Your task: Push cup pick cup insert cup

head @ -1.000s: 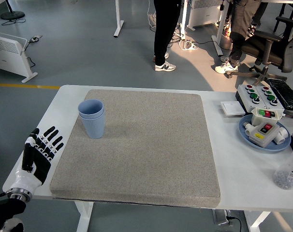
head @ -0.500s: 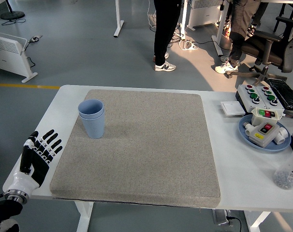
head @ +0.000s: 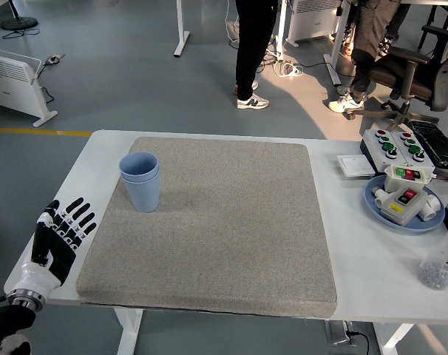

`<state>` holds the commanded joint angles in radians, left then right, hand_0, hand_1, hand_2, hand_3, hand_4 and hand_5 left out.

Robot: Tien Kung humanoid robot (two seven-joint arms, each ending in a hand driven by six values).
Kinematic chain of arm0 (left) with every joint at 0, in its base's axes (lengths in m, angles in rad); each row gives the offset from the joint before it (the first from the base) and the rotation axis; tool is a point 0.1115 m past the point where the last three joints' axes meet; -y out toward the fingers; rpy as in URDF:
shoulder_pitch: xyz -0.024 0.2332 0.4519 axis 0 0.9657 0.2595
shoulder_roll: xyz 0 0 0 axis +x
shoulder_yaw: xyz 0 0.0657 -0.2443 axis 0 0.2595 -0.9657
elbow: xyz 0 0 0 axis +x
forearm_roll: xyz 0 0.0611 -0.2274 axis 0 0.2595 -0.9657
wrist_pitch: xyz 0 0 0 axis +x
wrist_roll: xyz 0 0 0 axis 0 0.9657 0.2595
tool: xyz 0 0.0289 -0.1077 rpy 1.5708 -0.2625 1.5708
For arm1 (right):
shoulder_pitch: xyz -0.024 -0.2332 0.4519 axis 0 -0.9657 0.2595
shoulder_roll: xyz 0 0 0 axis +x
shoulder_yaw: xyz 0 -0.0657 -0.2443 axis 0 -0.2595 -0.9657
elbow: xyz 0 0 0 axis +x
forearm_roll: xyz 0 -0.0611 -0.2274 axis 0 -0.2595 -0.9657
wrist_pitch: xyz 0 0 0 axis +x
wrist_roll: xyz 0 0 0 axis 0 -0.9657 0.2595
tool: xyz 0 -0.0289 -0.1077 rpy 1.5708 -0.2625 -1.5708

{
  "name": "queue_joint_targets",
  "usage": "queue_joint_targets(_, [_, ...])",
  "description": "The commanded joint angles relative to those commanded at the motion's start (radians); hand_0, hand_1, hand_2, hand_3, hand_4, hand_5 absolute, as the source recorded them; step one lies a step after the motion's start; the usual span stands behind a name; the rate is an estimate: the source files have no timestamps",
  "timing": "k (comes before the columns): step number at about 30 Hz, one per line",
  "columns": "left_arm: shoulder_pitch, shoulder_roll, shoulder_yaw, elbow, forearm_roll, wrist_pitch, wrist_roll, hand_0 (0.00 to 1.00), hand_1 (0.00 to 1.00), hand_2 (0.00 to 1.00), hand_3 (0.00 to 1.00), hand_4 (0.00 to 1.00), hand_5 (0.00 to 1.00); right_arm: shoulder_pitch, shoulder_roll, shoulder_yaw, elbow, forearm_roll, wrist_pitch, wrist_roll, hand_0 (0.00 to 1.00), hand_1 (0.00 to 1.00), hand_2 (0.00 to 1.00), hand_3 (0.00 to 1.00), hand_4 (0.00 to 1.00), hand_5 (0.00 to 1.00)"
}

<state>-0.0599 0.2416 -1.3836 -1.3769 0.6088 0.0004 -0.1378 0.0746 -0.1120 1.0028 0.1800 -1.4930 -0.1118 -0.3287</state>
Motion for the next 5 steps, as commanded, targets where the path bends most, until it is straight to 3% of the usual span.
queue_joint_targets(5, [-0.002, -0.001, -0.001, 0.0, 0.0, 0.001, -0.001, 0.86, 0.862, 0.869, 0.806, 0.607, 0.998, 0.002, 0.0, -0.002, 0.0, 0.004, 0.001, 0.001, 0.531, 0.549, 0.503, 0.543, 0.087, 0.93])
